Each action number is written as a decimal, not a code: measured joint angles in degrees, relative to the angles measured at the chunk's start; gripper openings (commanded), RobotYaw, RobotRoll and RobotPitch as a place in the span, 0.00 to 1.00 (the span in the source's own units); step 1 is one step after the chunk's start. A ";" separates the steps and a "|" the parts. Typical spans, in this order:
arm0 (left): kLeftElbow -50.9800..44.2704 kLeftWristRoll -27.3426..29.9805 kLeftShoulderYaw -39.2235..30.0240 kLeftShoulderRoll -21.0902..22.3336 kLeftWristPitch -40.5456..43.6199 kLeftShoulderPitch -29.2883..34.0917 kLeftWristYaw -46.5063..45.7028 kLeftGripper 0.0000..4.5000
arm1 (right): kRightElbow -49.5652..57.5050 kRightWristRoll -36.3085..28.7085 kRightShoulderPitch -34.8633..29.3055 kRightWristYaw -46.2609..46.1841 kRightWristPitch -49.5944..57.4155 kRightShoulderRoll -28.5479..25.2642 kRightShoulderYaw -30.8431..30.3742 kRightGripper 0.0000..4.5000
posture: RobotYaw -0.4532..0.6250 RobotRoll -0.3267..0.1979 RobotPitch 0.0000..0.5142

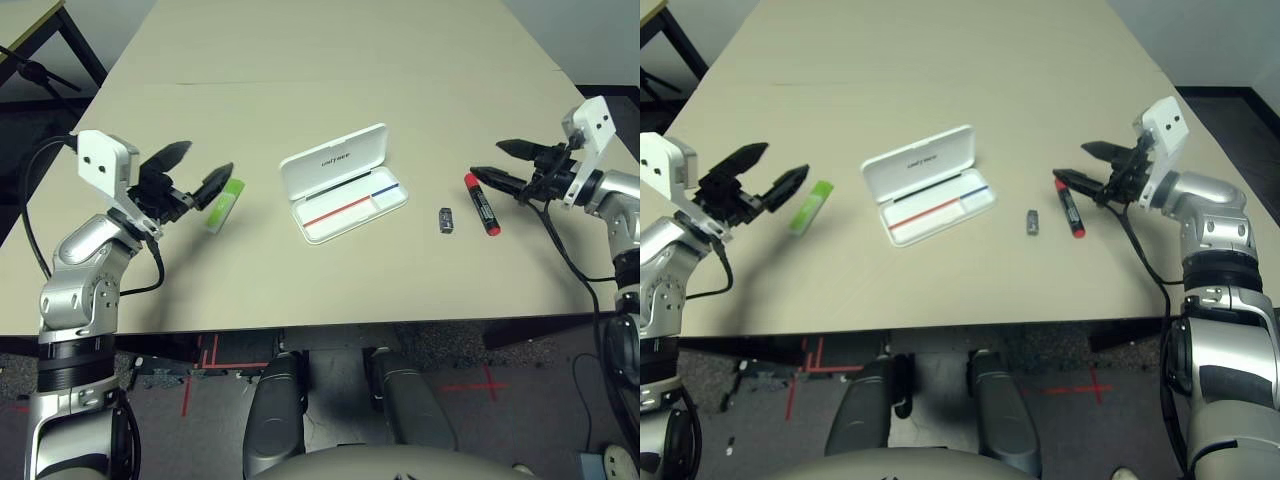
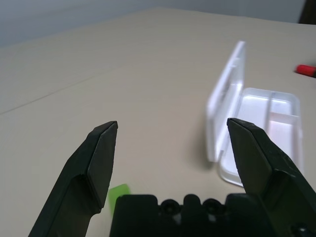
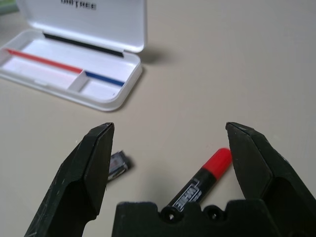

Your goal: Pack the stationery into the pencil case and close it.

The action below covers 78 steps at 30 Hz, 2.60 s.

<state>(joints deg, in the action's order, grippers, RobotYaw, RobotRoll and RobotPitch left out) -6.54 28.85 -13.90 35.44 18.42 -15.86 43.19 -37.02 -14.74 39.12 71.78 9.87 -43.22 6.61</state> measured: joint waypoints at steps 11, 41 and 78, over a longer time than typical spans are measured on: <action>-9.40 0.41 7.90 3.76 8.72 1.50 5.53 0.99 | 8.98 -0.28 -4.22 5.32 7.31 -3.35 -1.87 1.00 | 0.41 0.62 0.30; -2.56 -16.67 34.82 -0.86 18.09 -11.17 5.32 0.99 | 9.98 1.20 -4.99 4.13 6.52 -2.79 -4.46 1.00 | 0.39 0.62 0.31; 0.86 -22.34 37.79 1.96 17.00 -17.07 15.45 0.01 | 16.69 -1.03 -9.28 6.22 9.53 -4.07 -5.08 1.00 | 0.37 0.62 0.32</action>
<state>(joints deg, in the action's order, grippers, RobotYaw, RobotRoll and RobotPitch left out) -5.68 6.52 23.89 37.40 35.42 -32.92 58.65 -20.33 -15.77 29.85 78.00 19.41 -47.29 1.53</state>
